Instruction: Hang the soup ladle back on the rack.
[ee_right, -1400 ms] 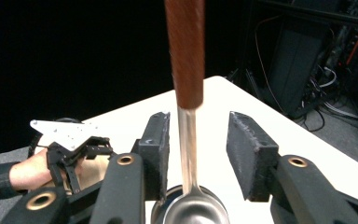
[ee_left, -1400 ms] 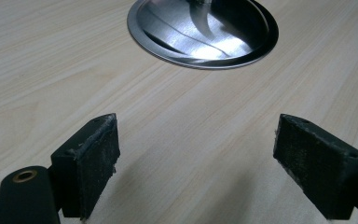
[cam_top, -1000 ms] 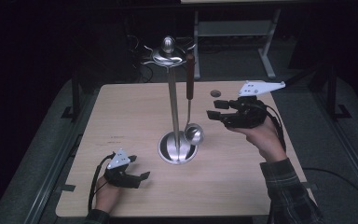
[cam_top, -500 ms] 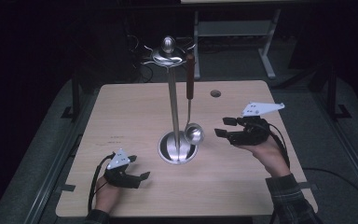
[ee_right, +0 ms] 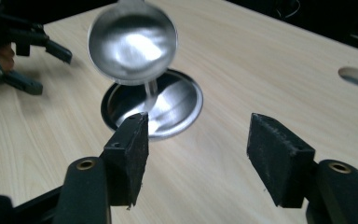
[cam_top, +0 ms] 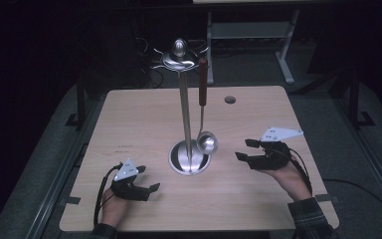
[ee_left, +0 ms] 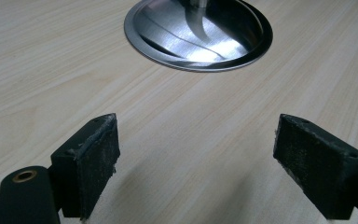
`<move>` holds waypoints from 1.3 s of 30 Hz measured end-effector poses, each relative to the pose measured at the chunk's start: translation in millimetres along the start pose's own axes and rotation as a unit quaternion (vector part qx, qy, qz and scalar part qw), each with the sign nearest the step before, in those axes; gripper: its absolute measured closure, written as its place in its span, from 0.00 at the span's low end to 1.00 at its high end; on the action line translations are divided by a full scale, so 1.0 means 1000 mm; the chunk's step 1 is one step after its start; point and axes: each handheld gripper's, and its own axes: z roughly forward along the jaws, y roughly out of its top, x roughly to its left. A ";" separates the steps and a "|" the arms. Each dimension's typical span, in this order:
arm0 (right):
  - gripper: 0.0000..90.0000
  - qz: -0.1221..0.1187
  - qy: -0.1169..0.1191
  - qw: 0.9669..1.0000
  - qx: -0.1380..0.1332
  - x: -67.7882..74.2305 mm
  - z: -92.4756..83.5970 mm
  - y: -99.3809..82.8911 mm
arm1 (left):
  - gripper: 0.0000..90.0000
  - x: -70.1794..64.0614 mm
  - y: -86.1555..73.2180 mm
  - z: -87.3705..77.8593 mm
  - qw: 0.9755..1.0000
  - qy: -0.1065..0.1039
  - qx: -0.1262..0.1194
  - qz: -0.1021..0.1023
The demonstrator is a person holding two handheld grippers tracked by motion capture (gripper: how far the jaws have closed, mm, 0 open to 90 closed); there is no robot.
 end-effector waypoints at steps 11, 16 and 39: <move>0.37 0.034 -0.019 0.999 0.002 -0.001 -0.004 -0.048 | 0.16 0.000 0.000 -0.001 1.000 -0.001 0.000 -0.003; 0.35 0.044 -0.046 0.998 0.001 -0.002 -0.007 -0.066 | 0.16 0.000 0.000 -0.001 1.000 0.000 -0.001 -0.002; 0.16 0.079 -0.139 0.986 0.036 -0.006 -0.012 -0.114 | 0.16 0.000 -0.001 -0.001 1.000 0.001 -0.002 -0.002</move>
